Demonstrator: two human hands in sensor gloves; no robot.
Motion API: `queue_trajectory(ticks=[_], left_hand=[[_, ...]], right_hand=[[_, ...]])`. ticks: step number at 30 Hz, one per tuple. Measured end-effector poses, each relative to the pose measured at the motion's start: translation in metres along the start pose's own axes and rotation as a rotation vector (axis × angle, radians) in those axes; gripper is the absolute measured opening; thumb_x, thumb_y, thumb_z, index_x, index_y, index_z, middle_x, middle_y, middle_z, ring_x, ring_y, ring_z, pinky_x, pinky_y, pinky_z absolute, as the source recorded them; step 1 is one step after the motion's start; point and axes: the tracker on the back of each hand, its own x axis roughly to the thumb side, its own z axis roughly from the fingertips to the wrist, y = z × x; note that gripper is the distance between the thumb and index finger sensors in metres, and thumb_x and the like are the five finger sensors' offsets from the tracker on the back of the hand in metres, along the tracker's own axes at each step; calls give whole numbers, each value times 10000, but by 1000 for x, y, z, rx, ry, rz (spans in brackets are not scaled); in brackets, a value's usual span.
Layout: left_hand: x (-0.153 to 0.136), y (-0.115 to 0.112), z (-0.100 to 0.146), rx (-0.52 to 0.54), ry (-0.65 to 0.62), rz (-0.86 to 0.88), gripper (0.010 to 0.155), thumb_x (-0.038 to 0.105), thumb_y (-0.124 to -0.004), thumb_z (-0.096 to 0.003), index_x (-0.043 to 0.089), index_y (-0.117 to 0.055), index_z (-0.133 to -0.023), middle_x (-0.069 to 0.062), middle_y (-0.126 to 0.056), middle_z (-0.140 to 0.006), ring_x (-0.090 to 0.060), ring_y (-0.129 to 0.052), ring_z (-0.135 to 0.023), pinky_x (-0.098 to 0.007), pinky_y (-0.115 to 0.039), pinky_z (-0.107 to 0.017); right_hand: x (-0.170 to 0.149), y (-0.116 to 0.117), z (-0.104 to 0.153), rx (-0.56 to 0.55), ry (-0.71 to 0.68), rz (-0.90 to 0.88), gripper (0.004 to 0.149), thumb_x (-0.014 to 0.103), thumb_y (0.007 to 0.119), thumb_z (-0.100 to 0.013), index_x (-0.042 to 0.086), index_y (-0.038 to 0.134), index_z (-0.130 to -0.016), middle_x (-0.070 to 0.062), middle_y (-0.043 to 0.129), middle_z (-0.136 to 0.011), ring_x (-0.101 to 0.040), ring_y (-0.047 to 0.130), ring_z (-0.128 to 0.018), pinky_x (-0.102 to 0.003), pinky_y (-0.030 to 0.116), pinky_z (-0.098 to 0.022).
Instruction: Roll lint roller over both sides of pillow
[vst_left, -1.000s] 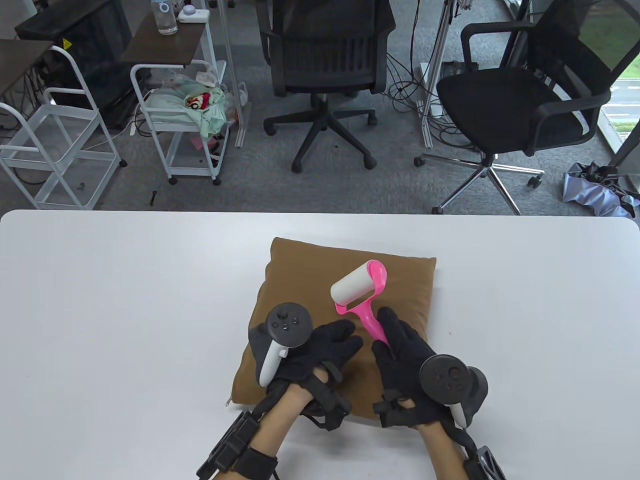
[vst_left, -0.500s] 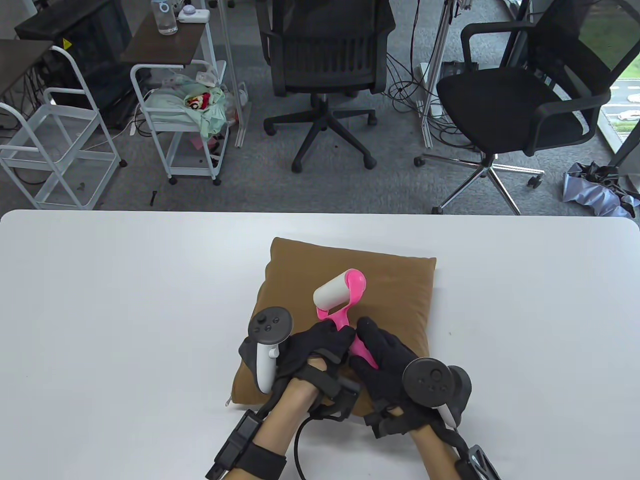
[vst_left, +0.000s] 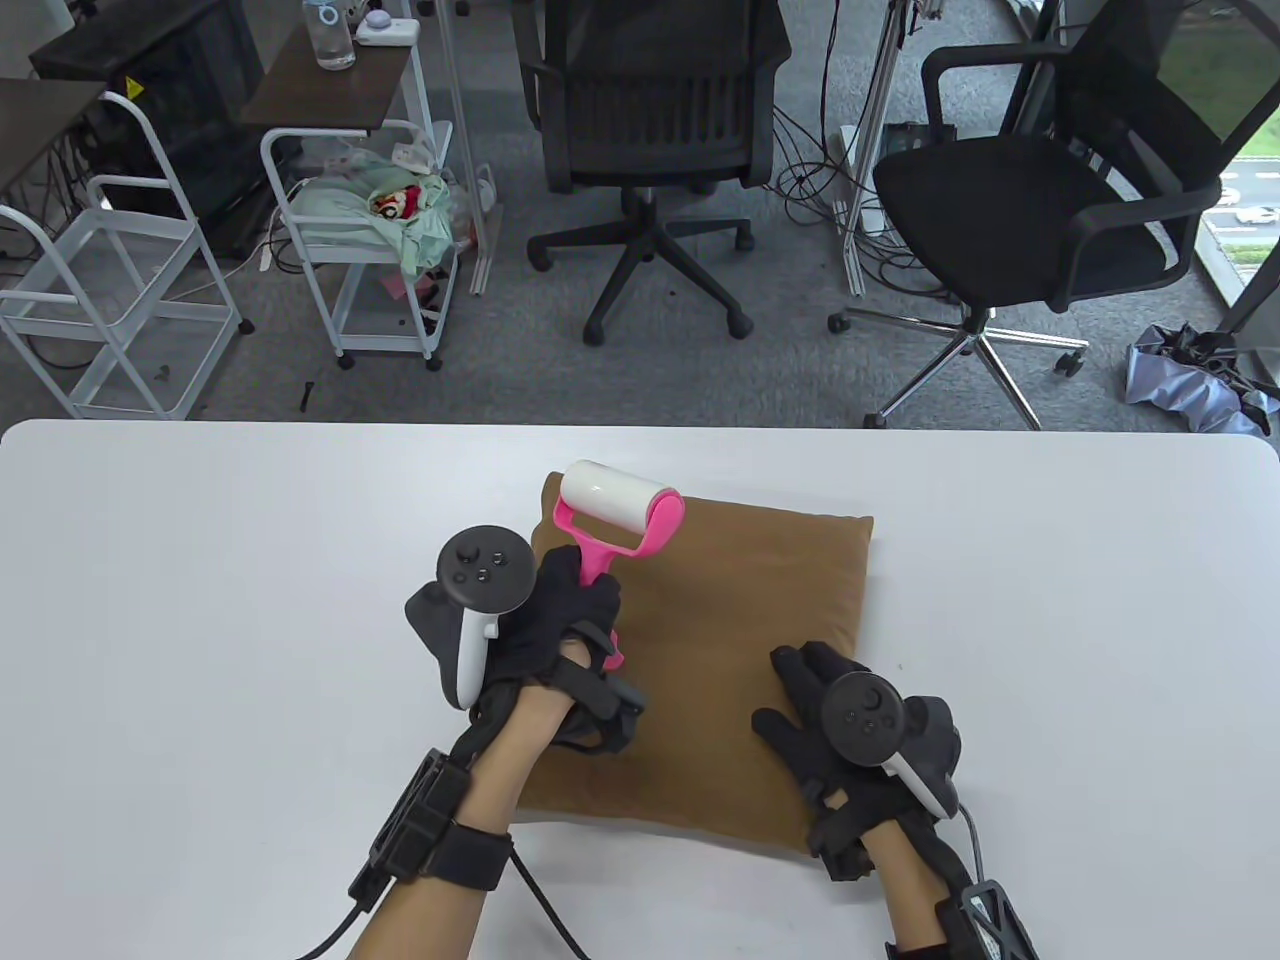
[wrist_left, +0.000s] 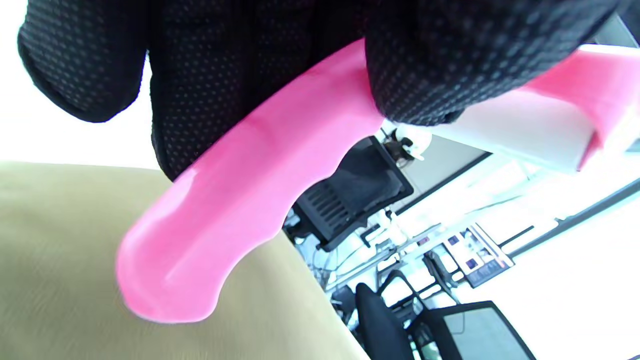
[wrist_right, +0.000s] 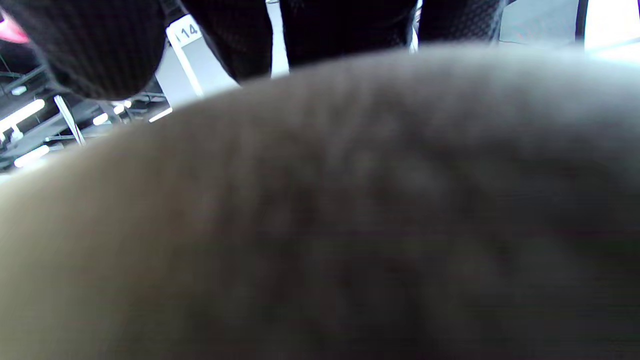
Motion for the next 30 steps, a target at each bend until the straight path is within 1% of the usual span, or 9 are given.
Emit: queue_trajectory(ticks=[4,7,12,15,17,19,23,27,30], left_hand=[[7,-10,-15,8,15,-54,616,448,-810,-348,138,-750,-878,-143,-949,-770,-345,-1087,-500,-587,-838,-433],[13,-29,-25,2,15,-130,632,442,-828,-345,124,-751,-885,-143,-954,-760,-340,-1079,-460,-587,-833,-423],[24,-67,-38,37,-1,-324,641,441,-844,-343,123,-771,-895,-136,-983,-740,-328,-1085,-418,-579,-839,-402],[26,-84,-45,41,4,-389,639,441,-852,-341,133,-792,-898,-134,-1012,-713,-314,-1092,-376,-571,-847,-381],[26,-94,-45,37,-9,-439,635,441,-857,-340,148,-802,-900,-130,-1024,-705,-312,-1095,-366,-568,-851,-374],[25,-100,-42,36,-44,-498,630,444,-855,-339,143,-819,-892,-129,-1042,-687,-305,-1103,-343,-559,-862,-355],[21,-101,-27,8,-83,-541,629,439,-837,-346,111,-831,-882,-131,-1065,-651,-301,-1109,-301,-554,-872,-325],[12,-93,4,-37,-126,-548,632,439,-826,-353,88,-832,-879,-138,-1072,-631,-300,-1106,-279,-551,-874,-310],[2,-87,36,-79,-149,-564,636,436,-822,-356,82,-824,-884,-143,-1066,-636,-305,-1103,-286,-555,-869,-313]], right_hand=[[3,9,-1,34,5,60,680,608,765,-380,366,604,-994,-17,581,-1148,-341,625,-1014,-551,611,-719],[2,11,-3,51,12,49,682,612,763,-381,371,597,-997,-11,569,-1151,-338,614,-1015,-550,609,-720],[0,14,-6,76,25,47,678,616,762,-384,383,590,-997,5,561,-1151,-326,608,-1015,-543,607,-722],[1,15,-6,85,28,64,676,613,759,-386,385,584,-998,-1,551,-1154,-327,605,-1015,-543,606,-722],[2,15,-7,93,31,69,677,612,757,-387,385,580,-1000,2,548,-1155,-326,603,-1016,-542,606,-722],[1,17,-8,107,40,68,676,614,756,-388,391,575,-1001,6,541,-1157,-322,597,-1018,-539,604,-723],[0,18,-9,117,49,66,677,617,753,-390,399,567,-1003,11,530,-1159,-313,588,-1020,-533,599,-726],[1,17,-8,119,53,72,675,619,752,-390,402,565,-1002,12,527,-1159,-309,587,-1020,-530,602,-724],[2,18,-7,121,56,77,674,619,750,-389,405,566,-1001,15,525,-1160,-307,586,-1019,-527,602,-725]])
